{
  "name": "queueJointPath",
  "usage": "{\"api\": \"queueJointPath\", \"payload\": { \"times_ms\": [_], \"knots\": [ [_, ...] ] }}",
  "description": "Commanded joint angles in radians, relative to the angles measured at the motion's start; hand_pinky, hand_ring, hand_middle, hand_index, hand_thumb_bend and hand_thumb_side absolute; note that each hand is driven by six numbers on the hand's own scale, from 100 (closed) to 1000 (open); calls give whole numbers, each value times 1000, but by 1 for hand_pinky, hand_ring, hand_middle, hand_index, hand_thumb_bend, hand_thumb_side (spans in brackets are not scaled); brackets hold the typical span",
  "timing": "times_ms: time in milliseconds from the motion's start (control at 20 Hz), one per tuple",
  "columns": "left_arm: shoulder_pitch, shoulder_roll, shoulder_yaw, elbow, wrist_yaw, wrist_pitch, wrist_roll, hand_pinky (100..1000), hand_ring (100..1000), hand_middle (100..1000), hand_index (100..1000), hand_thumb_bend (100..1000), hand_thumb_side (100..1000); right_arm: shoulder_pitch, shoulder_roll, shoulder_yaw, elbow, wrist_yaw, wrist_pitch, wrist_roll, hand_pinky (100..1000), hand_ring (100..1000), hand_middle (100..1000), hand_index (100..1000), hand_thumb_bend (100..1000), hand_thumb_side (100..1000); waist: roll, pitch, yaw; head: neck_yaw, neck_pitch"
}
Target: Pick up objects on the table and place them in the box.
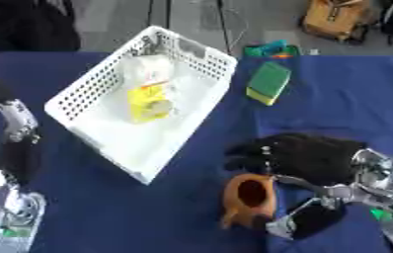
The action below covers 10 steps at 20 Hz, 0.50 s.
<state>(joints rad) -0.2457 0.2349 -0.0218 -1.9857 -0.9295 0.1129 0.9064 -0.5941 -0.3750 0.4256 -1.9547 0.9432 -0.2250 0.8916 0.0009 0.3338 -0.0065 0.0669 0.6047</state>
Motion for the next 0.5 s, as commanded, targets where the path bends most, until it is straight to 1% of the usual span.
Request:
{"api": "queueJointPath", "payload": {
  "times_ms": [50, 100, 150, 200, 250, 300, 350, 400, 450, 500],
  "knots": [
    [-6, 4, -3, -14, 1, 3, 1, 896, 776, 768, 691, 100, 922, -19, -21, -7, -1, -6, -17, 15, 855, 966, 996, 1000, 367, 446, 4, -16, 0, -1, -11],
    [-6, 4, -3, -14, 1, 3, 1, 896, 776, 768, 691, 100, 922, -21, -23, -5, 2, -4, -19, 15, 855, 966, 996, 1000, 367, 446, 4, -16, 0, -1, -14],
    [-6, 4, -3, -14, 2, 3, 0, 896, 776, 768, 690, 100, 921, -21, -23, -3, 6, -3, -23, 15, 872, 989, 1000, 1000, 391, 488, 5, -16, 0, -2, -17],
    [-6, 4, -3, -14, 2, 3, 0, 896, 776, 768, 690, 100, 921, -22, -24, 0, 12, -4, -27, 15, 872, 989, 1000, 1000, 391, 488, 5, -16, 0, -2, -19],
    [-6, 4, -3, -14, 2, 3, 0, 896, 776, 768, 690, 100, 921, -23, -23, 3, 17, -6, -31, 15, 898, 1000, 1000, 1000, 400, 606, 5, -15, 0, -2, -21],
    [-6, 4, -3, -14, 2, 3, -1, 896, 776, 768, 690, 100, 921, -24, -23, 5, 20, -11, -33, 15, 898, 1000, 1000, 1000, 400, 606, 5, -15, 0, -2, -22],
    [-6, 3, -3, -14, 2, 3, -1, 896, 776, 768, 690, 100, 921, -26, -23, 5, 19, -14, -34, 15, 911, 1000, 1000, 1000, 407, 646, 5, -15, 0, -2, -23],
    [-6, 3, -3, -14, 2, 3, -2, 896, 776, 768, 690, 100, 921, -27, -23, 3, 17, -17, -34, 15, 911, 1000, 1000, 1000, 407, 646, 5, -15, 0, -2, -24],
    [-5, 3, -3, -14, 2, 3, -2, 896, 775, 768, 690, 100, 921, -29, -26, 1, 10, -12, -37, 15, 936, 1000, 1000, 1000, 415, 692, 5, -15, -1, -2, -26],
    [-5, 3, -4, -14, 2, 4, -2, 896, 775, 768, 690, 100, 921, -30, -28, -1, 1, -2, -45, 15, 936, 1000, 1000, 1000, 415, 692, 5, -15, -1, -2, -28]
  ]
}}
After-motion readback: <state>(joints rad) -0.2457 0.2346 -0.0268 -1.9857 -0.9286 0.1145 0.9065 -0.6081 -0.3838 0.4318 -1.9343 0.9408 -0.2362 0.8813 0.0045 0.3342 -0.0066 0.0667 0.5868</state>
